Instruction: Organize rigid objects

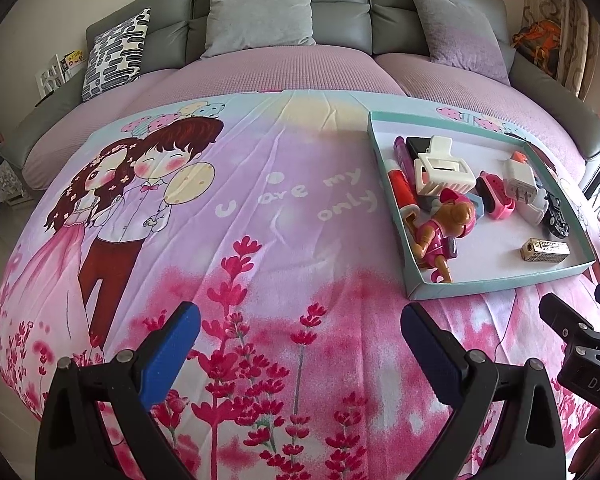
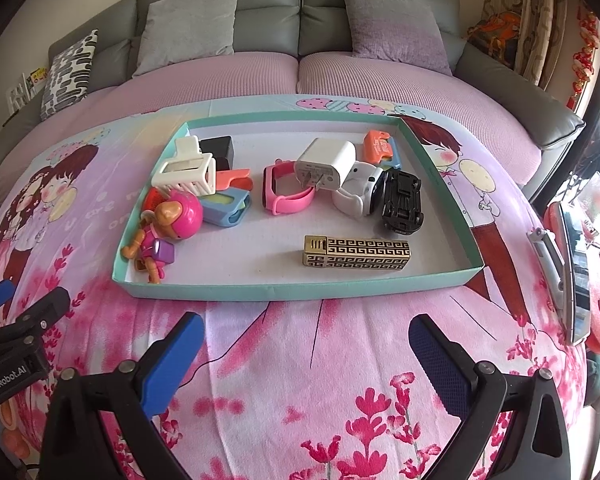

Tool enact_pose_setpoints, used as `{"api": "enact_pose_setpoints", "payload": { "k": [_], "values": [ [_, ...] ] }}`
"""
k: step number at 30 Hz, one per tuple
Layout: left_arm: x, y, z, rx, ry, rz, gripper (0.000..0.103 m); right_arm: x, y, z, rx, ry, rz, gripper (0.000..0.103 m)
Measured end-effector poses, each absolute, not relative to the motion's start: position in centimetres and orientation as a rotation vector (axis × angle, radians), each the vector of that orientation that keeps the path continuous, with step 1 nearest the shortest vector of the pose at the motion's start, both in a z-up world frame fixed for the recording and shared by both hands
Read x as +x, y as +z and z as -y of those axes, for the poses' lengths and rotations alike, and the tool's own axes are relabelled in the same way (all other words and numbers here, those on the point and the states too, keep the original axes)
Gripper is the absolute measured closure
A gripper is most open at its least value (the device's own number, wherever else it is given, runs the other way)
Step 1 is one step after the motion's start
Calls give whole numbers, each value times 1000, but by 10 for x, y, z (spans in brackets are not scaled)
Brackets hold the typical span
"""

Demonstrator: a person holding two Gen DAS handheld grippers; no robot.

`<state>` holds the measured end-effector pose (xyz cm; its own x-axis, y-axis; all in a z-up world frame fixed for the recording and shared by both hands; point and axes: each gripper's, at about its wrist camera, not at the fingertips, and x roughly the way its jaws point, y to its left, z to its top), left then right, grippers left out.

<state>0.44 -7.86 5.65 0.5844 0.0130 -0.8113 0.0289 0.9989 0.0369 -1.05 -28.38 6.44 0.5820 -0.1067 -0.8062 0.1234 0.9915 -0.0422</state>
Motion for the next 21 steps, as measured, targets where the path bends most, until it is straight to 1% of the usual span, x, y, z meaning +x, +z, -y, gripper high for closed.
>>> {"api": "enact_pose_setpoints", "payload": {
  "k": [13,21],
  "values": [
    [4,56,78,40,-32,-955,3,-10,63,285,20,-137,-942,0],
    [-1,63,76,40,-26,-907,3,-10,62,285,20,-138,-944,0]
  ]
}}
